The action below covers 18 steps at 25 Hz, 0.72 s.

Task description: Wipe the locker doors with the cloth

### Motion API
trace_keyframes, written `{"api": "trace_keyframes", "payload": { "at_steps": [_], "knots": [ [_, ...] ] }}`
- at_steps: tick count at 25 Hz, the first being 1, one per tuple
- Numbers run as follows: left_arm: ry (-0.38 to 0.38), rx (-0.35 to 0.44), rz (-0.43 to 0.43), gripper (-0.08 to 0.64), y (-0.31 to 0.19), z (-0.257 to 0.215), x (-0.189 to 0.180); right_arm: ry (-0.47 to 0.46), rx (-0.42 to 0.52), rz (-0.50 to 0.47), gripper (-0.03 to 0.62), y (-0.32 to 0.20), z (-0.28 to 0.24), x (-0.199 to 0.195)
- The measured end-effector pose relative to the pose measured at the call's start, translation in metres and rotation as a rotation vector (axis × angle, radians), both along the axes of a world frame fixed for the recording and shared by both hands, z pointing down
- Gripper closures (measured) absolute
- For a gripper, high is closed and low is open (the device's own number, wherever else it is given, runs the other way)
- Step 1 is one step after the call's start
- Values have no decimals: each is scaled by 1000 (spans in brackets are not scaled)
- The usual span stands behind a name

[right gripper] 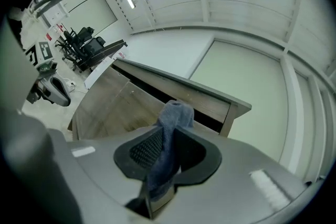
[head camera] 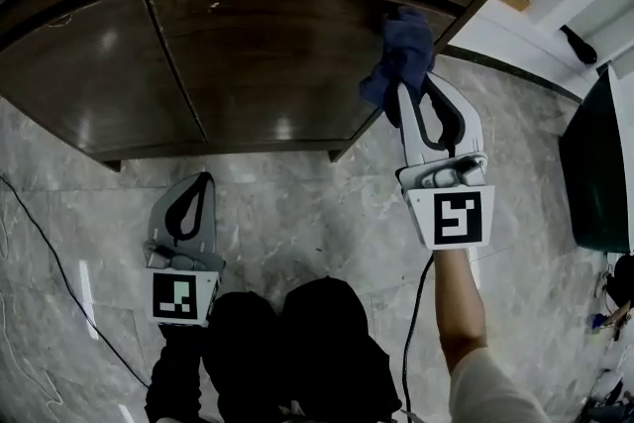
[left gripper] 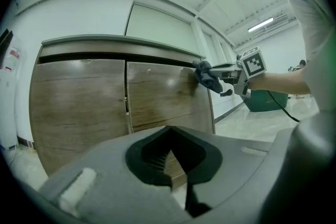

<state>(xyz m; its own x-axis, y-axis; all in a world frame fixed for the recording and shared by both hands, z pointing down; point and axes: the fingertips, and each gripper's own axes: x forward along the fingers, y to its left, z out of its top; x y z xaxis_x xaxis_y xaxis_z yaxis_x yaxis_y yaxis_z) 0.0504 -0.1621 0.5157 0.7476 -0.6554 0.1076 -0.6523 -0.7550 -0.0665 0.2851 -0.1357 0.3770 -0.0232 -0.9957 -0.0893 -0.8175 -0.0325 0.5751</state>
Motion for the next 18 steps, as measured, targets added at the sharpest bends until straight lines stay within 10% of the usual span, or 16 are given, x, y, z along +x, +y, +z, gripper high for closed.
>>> {"api": "trace_keyframes", "payload": {
  "at_steps": [18],
  "knots": [
    [-32,73,-13,561,35,6,-9,146,92,-17,514,-48,-10,26]
  ]
}}
